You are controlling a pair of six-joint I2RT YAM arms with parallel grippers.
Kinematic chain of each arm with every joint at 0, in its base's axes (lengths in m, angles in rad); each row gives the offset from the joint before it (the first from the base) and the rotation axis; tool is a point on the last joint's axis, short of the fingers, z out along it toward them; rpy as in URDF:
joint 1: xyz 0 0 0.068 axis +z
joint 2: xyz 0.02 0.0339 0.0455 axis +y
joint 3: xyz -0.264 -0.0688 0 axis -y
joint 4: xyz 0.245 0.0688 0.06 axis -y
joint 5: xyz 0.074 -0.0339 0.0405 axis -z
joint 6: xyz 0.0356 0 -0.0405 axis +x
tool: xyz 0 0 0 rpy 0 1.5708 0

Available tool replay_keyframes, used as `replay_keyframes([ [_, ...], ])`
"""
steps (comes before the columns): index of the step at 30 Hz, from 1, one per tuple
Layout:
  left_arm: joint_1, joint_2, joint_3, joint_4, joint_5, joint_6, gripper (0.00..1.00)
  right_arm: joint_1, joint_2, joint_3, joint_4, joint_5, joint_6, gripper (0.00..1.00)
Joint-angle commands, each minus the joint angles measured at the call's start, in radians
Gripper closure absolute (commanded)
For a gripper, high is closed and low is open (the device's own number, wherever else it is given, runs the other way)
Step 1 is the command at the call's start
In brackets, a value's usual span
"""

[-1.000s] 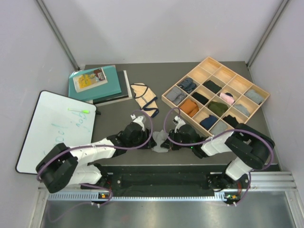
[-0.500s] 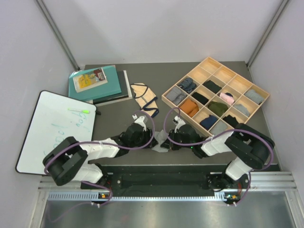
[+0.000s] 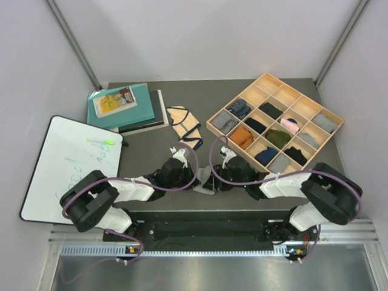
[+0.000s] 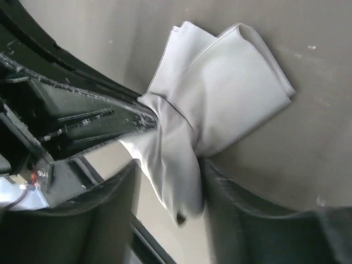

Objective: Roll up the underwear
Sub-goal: Roll the underwear to the center of the board.

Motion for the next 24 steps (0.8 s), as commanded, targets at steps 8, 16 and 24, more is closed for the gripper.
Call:
replay_keyframes([
  [8,0.014,-0.030,0.114,-0.385,0.083,0.076,1.00,0.228,-0.261,0.055,-0.481,0.454,-0.348,0.24],
  [16,0.060,0.039,0.203,-0.542,0.205,0.125,1.00,0.504,-0.260,0.036,-0.271,0.743,-0.473,0.23],
  [24,0.111,0.067,0.221,-0.568,0.298,0.125,1.00,0.627,-0.117,0.095,-0.177,0.810,-0.615,0.24],
])
